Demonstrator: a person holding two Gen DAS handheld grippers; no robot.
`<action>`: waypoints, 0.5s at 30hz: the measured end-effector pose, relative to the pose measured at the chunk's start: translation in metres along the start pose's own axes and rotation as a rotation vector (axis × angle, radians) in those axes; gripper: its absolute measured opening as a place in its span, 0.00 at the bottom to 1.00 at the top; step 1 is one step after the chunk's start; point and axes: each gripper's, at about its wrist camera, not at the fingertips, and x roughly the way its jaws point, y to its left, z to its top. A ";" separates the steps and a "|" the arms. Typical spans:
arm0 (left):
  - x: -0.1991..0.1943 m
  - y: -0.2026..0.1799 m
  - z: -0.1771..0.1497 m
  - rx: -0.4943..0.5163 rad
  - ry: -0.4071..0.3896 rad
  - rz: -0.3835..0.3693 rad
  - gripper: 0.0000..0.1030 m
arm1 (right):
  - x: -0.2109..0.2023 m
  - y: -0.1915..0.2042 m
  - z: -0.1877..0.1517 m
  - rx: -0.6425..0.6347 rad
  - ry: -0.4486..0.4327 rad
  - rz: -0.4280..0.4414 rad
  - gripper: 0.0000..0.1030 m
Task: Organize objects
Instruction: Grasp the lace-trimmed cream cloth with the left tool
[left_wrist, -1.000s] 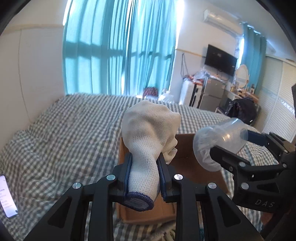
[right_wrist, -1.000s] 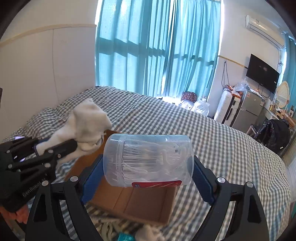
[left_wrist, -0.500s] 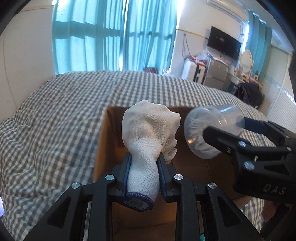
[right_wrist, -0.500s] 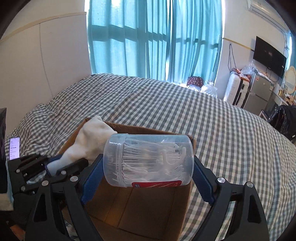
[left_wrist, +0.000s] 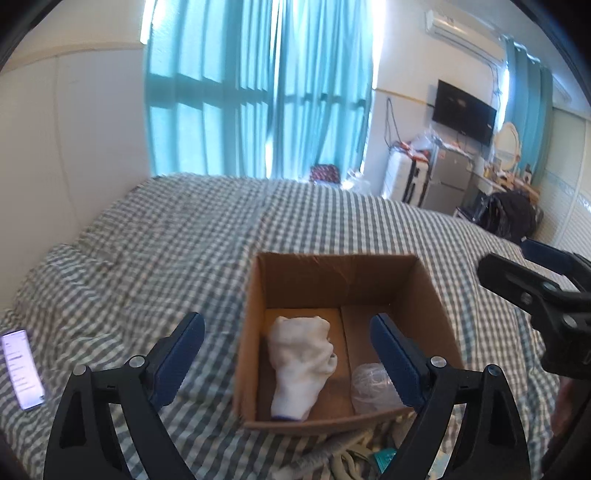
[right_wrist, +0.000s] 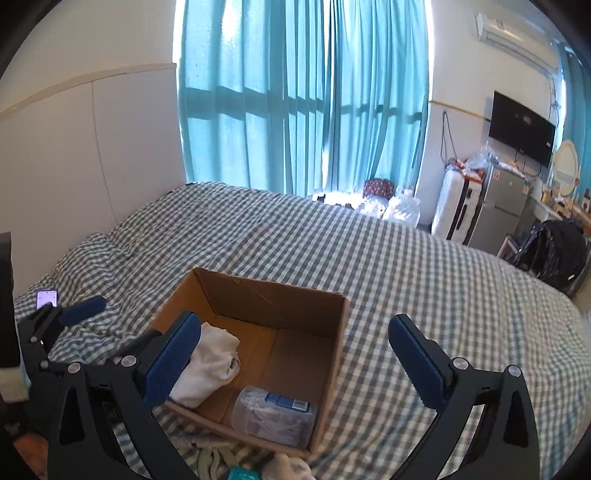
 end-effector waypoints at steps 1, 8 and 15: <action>-0.010 0.001 0.000 -0.004 -0.012 0.010 0.95 | -0.010 0.000 0.000 -0.005 -0.008 -0.001 0.99; -0.074 0.006 -0.015 -0.040 -0.053 0.085 0.97 | -0.086 0.002 -0.015 -0.052 -0.051 -0.023 0.99; -0.107 0.000 -0.055 -0.053 -0.031 0.121 0.97 | -0.143 0.008 -0.051 -0.093 -0.064 -0.054 0.99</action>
